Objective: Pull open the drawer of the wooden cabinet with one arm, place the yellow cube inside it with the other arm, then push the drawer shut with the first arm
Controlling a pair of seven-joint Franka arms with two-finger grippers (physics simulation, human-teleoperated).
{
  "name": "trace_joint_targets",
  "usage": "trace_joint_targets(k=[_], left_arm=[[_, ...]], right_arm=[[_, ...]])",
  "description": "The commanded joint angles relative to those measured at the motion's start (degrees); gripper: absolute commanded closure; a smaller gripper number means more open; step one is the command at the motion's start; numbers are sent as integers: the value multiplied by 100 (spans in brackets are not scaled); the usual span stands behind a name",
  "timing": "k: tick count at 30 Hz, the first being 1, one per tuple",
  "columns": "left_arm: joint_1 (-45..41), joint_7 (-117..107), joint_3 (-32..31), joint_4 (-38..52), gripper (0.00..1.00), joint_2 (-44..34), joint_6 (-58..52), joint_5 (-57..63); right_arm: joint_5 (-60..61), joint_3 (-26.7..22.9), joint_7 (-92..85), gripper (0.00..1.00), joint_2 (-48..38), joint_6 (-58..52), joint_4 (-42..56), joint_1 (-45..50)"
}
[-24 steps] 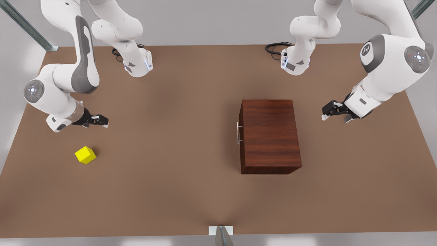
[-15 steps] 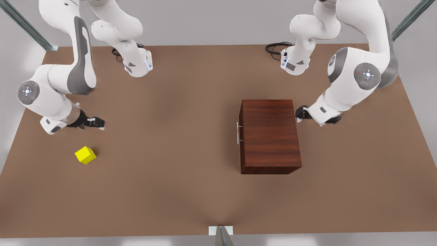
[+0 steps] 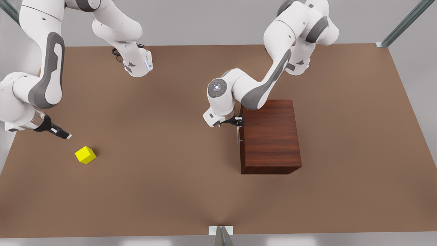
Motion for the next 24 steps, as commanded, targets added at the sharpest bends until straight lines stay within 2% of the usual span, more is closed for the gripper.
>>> trace_joint_targets(k=[1, 16, 24], left_arm=[[-1, -3198, 5, 3, 0, 70, 442, 309], [-300, -3286, 5, -146, 0, 685, 319, 1883], [-352, -3330, 5, -147, 0, 879, 477, 1857]], right_arm=[[42, -11, 1351, 0, 205, 220, 150, -22], [306, -11, 1439, 0, 1164, 1275, 168, -154], [315, -11, 1447, 0, 1462, 1634, 133, -154]])
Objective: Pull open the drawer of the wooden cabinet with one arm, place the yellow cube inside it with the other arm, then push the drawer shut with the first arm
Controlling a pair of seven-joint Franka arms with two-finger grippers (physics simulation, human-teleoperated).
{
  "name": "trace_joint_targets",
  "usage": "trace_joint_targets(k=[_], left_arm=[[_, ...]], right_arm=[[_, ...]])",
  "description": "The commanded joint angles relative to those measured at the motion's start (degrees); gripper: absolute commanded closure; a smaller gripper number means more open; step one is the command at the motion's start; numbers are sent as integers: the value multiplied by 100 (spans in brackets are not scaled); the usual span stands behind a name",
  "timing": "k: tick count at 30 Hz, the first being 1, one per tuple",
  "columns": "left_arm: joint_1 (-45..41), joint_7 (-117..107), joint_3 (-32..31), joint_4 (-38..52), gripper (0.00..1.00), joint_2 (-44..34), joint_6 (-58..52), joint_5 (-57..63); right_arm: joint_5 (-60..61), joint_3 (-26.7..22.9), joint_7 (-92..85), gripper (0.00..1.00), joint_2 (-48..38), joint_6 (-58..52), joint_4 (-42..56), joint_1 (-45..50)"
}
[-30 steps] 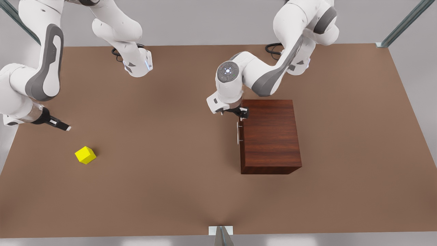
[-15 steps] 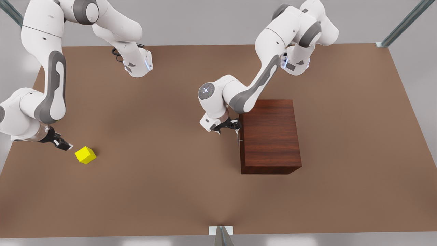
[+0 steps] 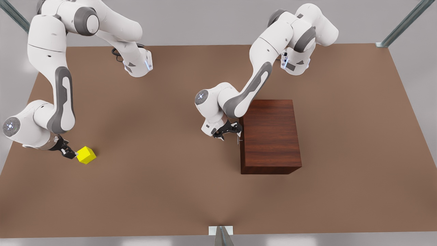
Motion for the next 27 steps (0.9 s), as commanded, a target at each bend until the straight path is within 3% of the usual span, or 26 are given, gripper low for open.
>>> trace_joint_targets(k=[1, 27], left_arm=[[-1, -891, -3, 32, 0, -9, 165, -15], [-186, -1050, -117, 181, 0, 35, 852, -23]], right_arm=[[10, 4, 395, 0, 43, 280, 2, 0], [107, 48, 325, 0, 746, 1422, -384, -79]])
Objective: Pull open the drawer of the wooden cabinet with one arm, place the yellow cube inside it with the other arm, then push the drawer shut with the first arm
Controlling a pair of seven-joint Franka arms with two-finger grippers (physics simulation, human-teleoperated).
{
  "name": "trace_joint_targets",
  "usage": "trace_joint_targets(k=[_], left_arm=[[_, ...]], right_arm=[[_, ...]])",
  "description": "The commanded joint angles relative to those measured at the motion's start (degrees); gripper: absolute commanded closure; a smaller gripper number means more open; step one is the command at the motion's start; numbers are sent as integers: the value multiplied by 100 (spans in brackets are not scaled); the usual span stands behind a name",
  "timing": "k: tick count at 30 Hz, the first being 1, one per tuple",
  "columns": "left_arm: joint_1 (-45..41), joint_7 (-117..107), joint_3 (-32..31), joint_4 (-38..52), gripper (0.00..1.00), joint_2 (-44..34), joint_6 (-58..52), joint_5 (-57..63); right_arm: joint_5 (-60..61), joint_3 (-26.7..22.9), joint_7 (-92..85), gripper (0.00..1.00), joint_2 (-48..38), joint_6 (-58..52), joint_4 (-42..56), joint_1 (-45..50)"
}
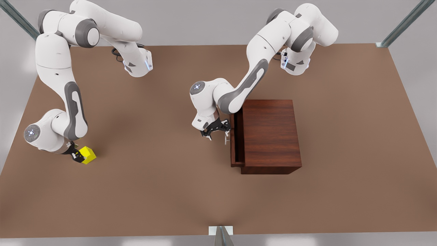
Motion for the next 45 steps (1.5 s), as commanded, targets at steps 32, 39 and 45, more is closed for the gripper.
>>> trace_joint_targets(k=[32, 39, 45], left_arm=[[-565, -393, -1, 984, 0, 515, -139, -35], [-600, -33, -651, 984, 0, -372, -1896, -228], [2149, 3919, -713, 334, 0, -2305, -3733, -2090]], right_arm=[[-44, 103, 60, 9, 346, 733, -109, 29], [-52, 103, 95, 27, 328, 724, -82, 21], [-35, 173, 349, 31, 21, 400, -65, 38]])
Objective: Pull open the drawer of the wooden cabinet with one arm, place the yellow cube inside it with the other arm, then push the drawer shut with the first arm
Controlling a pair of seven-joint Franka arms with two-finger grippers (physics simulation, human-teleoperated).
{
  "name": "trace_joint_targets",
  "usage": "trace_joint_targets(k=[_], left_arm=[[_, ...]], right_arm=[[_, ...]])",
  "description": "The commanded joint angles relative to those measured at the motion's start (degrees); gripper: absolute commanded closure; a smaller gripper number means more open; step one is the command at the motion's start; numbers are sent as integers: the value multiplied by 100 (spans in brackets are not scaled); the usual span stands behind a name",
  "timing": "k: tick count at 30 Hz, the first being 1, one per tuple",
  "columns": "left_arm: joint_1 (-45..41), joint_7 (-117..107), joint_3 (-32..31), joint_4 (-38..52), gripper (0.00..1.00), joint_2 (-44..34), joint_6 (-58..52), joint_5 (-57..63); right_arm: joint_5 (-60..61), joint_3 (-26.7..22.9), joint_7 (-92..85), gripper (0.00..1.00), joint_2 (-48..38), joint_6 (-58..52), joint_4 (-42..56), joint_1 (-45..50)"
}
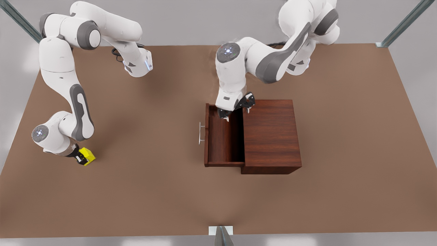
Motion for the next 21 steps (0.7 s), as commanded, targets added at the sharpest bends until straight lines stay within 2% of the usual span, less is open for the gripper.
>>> trace_joint_targets(k=[1, 2, 3, 6, 9, 12, 15, 18, 21], left_arm=[[1537, 5006, 13, -638, 0, -739, -1164, -1315], [2189, 5764, 39, -1122, 0, -1039, -725, -1527], [2339, 5817, 57, -1210, 0, -1083, -531, -1492], [2454, 6609, 497, -1061, 0, -995, -434, -1527], [2857, 6608, 514, -929, 0, -934, -346, -1632], [2884, 6582, 514, -1034, 0, -951, -513, -1650], [2884, 6556, 514, -1149, 0, -1004, -487, -1738], [2884, 6556, 505, -1158, 0, -1004, -487, -1738], [2876, 6538, 505, -1149, 0, -1004, -487, -1738]], right_arm=[[-13, 40, 342, 31, -185, -497, 36, 42], [-4, 49, 483, 31, -325, -752, 106, 130], [-4, 49, 702, 31, -440, -1033, 194, 235], [-21, 57, 1528, 31, -607, -2017, 668, 613], [-22, 57, 2257, 31, -704, -2887, 1151, 956], [-153, 49, 3742, 31, -686, -3908, 1881, 1553], [40, 66, 4613, 31, -879, -3829, 1847, 2072], [418, 84, 5097, 31, -1424, -3301, 1205, 2476], [585, 75, 5676, 31, -1503, -3293, 1213, 2880]])
